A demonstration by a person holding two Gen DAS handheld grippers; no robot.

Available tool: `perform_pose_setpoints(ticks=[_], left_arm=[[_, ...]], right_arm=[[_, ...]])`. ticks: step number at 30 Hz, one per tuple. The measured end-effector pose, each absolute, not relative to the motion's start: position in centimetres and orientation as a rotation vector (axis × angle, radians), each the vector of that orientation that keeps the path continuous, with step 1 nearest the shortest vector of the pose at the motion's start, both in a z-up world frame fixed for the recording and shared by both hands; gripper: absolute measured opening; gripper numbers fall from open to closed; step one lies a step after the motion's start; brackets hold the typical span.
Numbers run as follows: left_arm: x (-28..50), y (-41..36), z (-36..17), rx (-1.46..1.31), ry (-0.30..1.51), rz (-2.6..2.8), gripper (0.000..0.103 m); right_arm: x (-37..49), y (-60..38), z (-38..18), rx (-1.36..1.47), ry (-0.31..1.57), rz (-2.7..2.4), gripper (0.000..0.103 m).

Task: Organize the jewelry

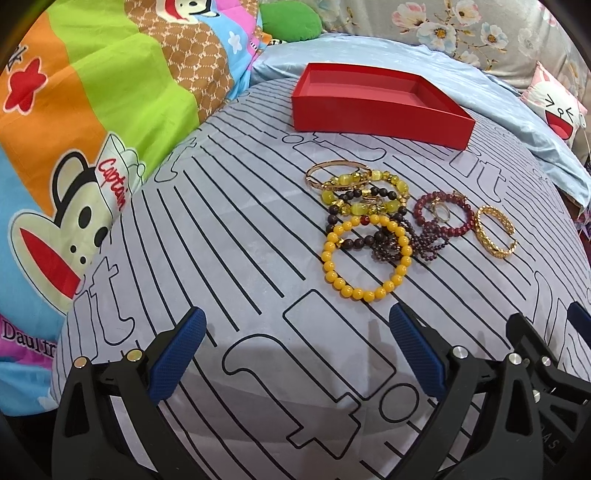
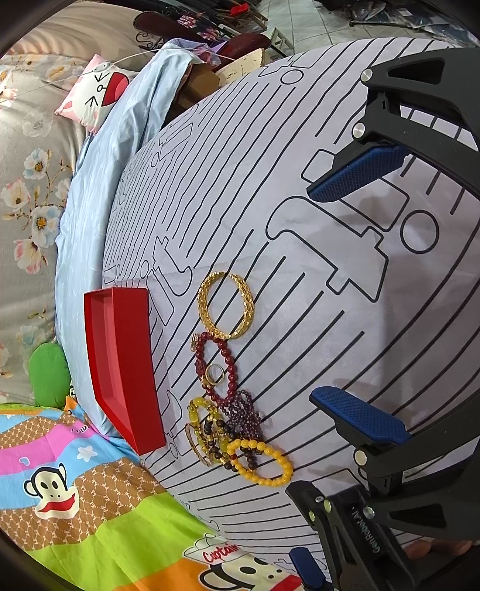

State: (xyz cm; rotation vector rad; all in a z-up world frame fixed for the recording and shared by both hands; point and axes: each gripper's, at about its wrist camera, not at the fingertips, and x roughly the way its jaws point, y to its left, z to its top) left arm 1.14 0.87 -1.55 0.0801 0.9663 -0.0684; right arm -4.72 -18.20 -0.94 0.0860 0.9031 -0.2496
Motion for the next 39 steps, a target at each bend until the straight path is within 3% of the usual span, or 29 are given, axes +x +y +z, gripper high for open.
perform_pose_setpoints(ticks=[27, 32, 39], left_arm=[[5.2, 0.6, -2.2, 0.051, 0.978, -0.105, 0.094], [5.6, 0.3, -3.0, 0.028, 1.02, -0.147, 0.072], [5.2, -0.4, -3.0, 0.054, 0.999, -0.165, 0.058]], right_arm=[[-1.7, -19.1, -1.4, 0.094, 0.94, -0.254, 0.097], [-1.4, -19.3, -1.4, 0.096, 0.942, -0.258, 0.097], [-0.9, -19.6, -1.6, 0.102, 0.946, -0.264, 0.097]])
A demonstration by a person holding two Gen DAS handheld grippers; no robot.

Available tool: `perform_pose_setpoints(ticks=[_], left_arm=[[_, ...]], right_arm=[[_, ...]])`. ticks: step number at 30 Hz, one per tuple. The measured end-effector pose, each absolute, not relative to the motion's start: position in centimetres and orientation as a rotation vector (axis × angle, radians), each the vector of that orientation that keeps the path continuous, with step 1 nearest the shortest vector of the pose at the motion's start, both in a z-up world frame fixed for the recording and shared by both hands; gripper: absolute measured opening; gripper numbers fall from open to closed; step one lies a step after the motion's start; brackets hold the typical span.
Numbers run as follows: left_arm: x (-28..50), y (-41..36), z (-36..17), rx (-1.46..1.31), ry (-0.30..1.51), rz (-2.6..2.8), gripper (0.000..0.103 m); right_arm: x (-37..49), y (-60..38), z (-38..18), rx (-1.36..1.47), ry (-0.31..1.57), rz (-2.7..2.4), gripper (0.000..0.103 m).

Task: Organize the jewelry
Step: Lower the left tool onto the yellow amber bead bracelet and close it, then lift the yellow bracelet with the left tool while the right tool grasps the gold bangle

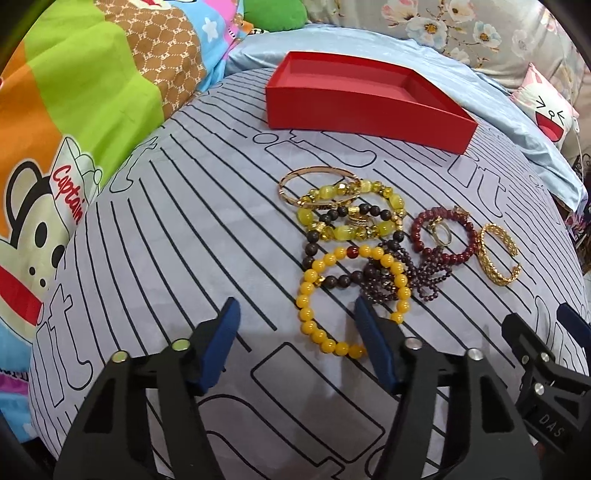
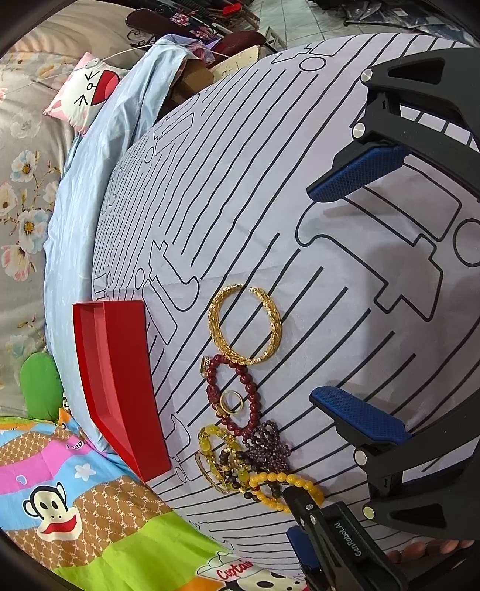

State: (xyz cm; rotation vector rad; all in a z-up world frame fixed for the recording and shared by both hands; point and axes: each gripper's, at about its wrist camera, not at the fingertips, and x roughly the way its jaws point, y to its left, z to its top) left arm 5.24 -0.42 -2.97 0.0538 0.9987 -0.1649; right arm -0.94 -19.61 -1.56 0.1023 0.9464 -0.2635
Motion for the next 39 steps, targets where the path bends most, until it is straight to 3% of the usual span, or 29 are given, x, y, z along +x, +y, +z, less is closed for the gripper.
perform_pose_setpoints(ticks=[4, 9, 20, 35, 39], left_arm=[[5.0, -0.8, -2.8, 0.06, 0.988, -0.186, 0.04], [5.1, -1.0, -2.6, 0.045, 0.995, -0.228, 0.008], [4.5, -0.3, -0.5, 0.003, 0.963, -0.263, 0.007], [5.6, 0.8, -0.6, 0.001, 0.973, -0.223, 0.007], [5.8, 0.7, -0.9, 0.007, 0.977, -0.218, 0.007]], right_arm=[[-0.7, -19.7, -1.6, 0.104, 0.947, -0.256, 0.097], [-0.1, -19.7, -1.6, 0.112, 0.949, -0.244, 0.097], [2.7, -19.4, -1.2, 0.096, 0.931, -0.185, 0.096], [4.9, -19.4, -2.7, 0.074, 0.953, -0.141, 0.069], [5.0, -19.7, -2.6, 0.08, 0.945, -0.134, 0.055]])
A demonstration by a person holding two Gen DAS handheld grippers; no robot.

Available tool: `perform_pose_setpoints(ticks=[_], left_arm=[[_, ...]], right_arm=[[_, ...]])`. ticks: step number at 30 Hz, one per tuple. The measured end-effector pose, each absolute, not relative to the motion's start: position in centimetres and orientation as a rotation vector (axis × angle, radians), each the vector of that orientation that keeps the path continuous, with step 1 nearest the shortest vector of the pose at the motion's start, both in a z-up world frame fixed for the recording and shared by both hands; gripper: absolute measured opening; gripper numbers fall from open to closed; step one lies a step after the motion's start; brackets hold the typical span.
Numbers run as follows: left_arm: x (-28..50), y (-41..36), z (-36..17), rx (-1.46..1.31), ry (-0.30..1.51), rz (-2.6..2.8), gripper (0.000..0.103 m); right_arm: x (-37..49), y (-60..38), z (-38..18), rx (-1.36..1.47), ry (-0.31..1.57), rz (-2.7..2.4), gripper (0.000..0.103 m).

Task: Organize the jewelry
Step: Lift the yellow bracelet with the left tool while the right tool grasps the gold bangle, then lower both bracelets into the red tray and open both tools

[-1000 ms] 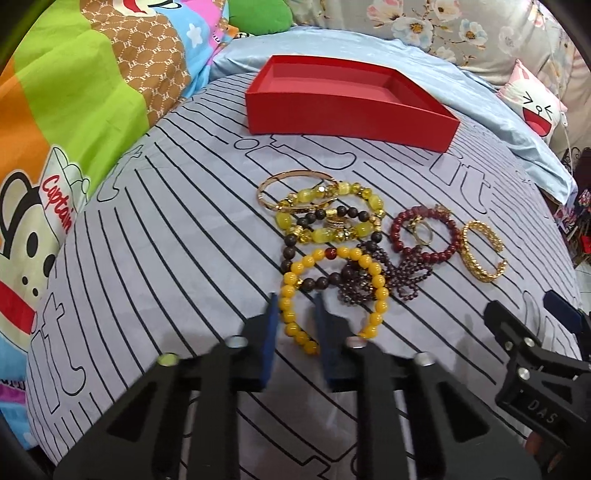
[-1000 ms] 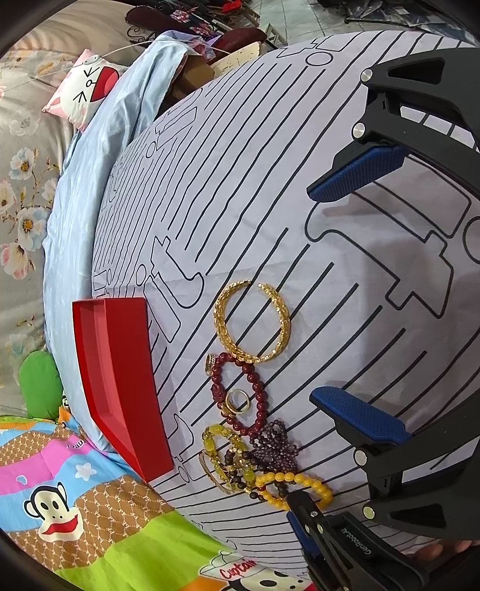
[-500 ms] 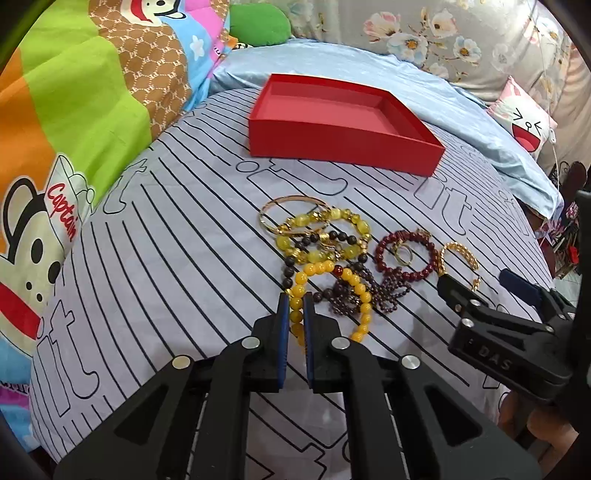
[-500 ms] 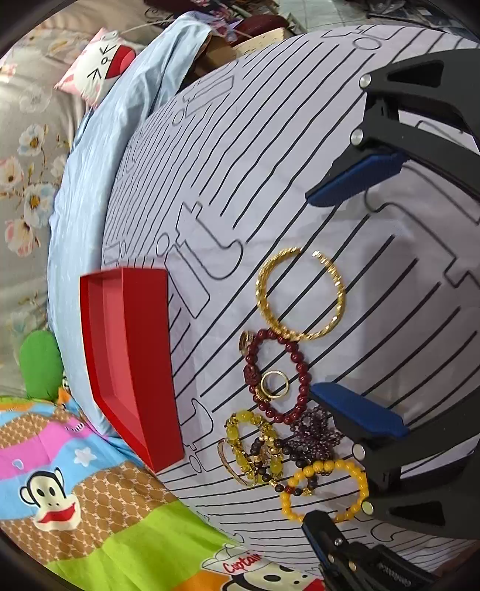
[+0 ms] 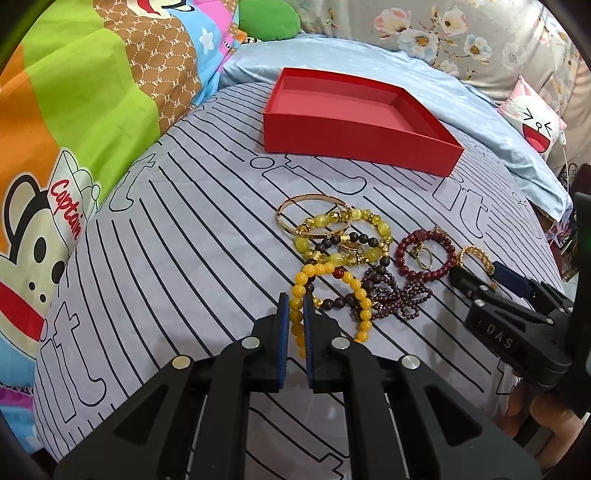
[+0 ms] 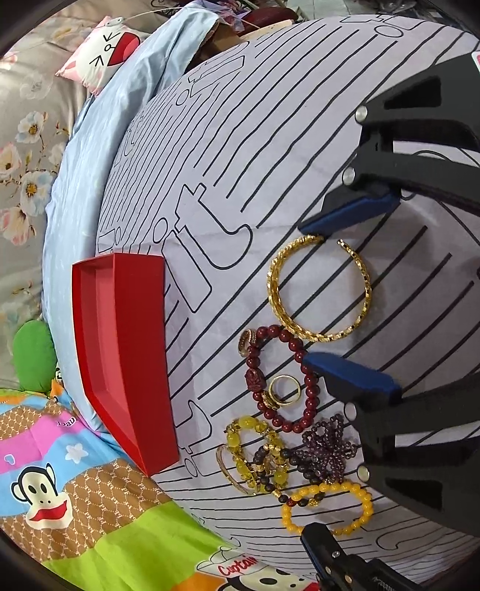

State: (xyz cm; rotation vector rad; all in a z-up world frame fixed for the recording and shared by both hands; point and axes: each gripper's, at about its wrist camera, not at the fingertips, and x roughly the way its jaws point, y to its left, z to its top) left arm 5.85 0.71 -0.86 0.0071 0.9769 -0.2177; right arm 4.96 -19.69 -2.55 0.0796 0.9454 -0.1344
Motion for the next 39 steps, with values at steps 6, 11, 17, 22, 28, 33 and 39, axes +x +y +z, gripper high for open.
perform_pose_setpoints(ticks=[6, 11, 17, 22, 28, 33, 39], left_arm=[[5.8, 0.5, -0.8, 0.013, 0.975, -0.224, 0.007], [5.7, 0.3, 0.3, 0.004, 0.961, -0.237, 0.007], [6.3, -0.8, 3.4, 0.001, 0.911, -0.302, 0.007], [8.0, -1.9, 6.9, 0.005, 0.832, -0.353, 0.007], [12.4, -3.8, 9.9, 0.017, 0.758, -0.388, 0.007], [18.4, -5.9, 11.2, 0.037, 0.719, -0.4, 0.007], [26.2, -8.0, 10.3, 0.04, 0.742, -0.407, 0.007]], right_arm=[[4.7, -20.3, -2.3, 0.122, 0.948, -0.109, 0.055], [4.0, -20.6, -1.4, 0.156, 0.94, -0.097, 0.055], [4.1, -20.6, 1.2, 0.162, 0.894, -0.079, 0.055], [5.7, -20.7, 3.4, 0.151, 0.855, -0.061, 0.055], [10.1, -21.2, 6.0, 0.127, 0.805, -0.039, 0.055], [16.0, -21.6, 7.6, 0.097, 0.784, -0.023, 0.055], [24.8, -22.1, 7.6, 0.065, 0.805, -0.024, 0.055]])
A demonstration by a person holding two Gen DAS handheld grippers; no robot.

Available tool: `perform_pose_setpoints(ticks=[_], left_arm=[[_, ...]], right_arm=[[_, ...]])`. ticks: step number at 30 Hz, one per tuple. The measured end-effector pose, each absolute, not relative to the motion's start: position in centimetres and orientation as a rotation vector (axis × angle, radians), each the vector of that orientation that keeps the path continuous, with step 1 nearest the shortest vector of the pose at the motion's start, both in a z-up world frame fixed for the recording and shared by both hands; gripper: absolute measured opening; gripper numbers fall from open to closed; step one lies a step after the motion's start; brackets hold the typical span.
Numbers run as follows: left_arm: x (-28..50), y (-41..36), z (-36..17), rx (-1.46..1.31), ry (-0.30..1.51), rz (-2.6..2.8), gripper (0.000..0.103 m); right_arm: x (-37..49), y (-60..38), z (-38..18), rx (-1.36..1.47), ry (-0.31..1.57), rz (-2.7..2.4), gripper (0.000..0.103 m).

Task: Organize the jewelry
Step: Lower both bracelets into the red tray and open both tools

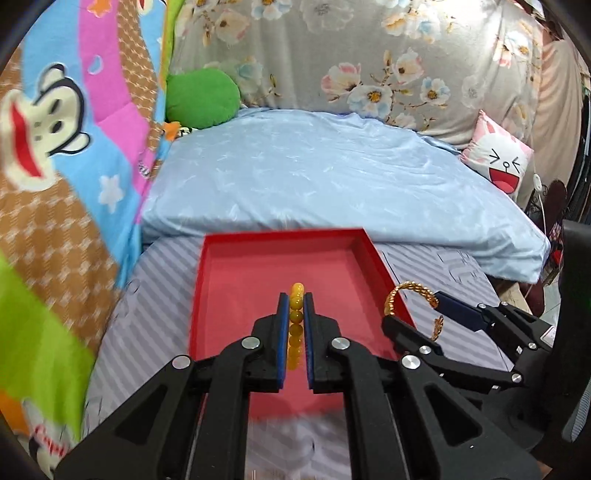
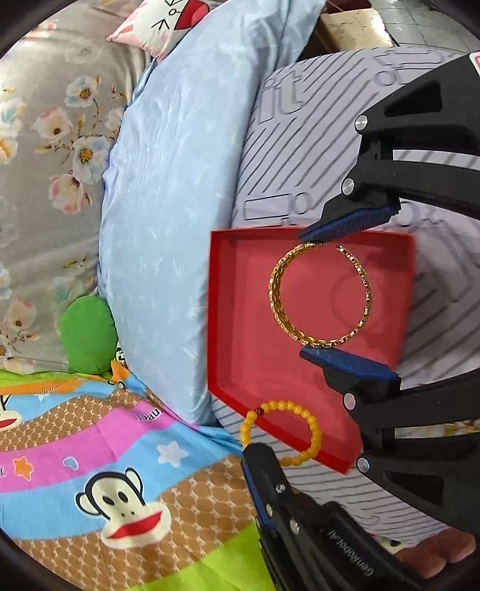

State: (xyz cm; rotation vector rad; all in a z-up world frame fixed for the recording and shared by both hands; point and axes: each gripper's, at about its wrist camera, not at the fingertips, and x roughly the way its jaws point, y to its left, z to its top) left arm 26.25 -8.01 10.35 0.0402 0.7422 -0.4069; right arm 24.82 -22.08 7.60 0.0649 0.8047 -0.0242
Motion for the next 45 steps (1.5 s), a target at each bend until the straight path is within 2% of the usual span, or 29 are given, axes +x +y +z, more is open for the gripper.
perform_pose_setpoints(ticks=[6, 18, 21, 22, 24, 33, 37, 45], left_arm=[[33.9, -9.7, 7.6, 0.019, 0.811, -0.427, 0.007], [39.5, -11.1, 3.5, 0.066, 0.857, -0.367, 0.009], [40.1, -10.8, 3.1, 0.053, 0.87, -0.351, 0.029], [39.9, -10.6, 3.3, 0.052, 0.854, -0.335, 0.038], [39.7, -10.4, 3.6, 0.046, 0.84, -0.326, 0.043], [36.8, -8.5, 6.3, 0.024, 0.798, -0.301, 0.044], [33.2, -7.4, 8.2, 0.052, 0.76, -0.285, 0.053], [25.6, -4.1, 9.0, 0.047, 0.753, -0.233, 0.054]], right_arm=[[31.8, -22.7, 5.3, 0.091, 0.885, -0.022, 0.055], [36.9, -22.9, 1.5, 0.079, 0.966, -0.061, 0.056], [36.8, -23.2, 1.6, 0.088, 0.956, -0.075, 0.058], [36.6, -23.3, 1.8, 0.092, 0.949, -0.08, 0.061], [36.2, -23.4, 2.3, 0.1, 0.932, -0.081, 0.064], [32.4, -23.0, 5.8, 0.069, 0.856, -0.079, 0.065], [28.5, -22.6, 7.6, 0.063, 0.83, -0.067, 0.066], [19.3, -22.0, 8.4, 0.05, 0.802, -0.072, 0.069]])
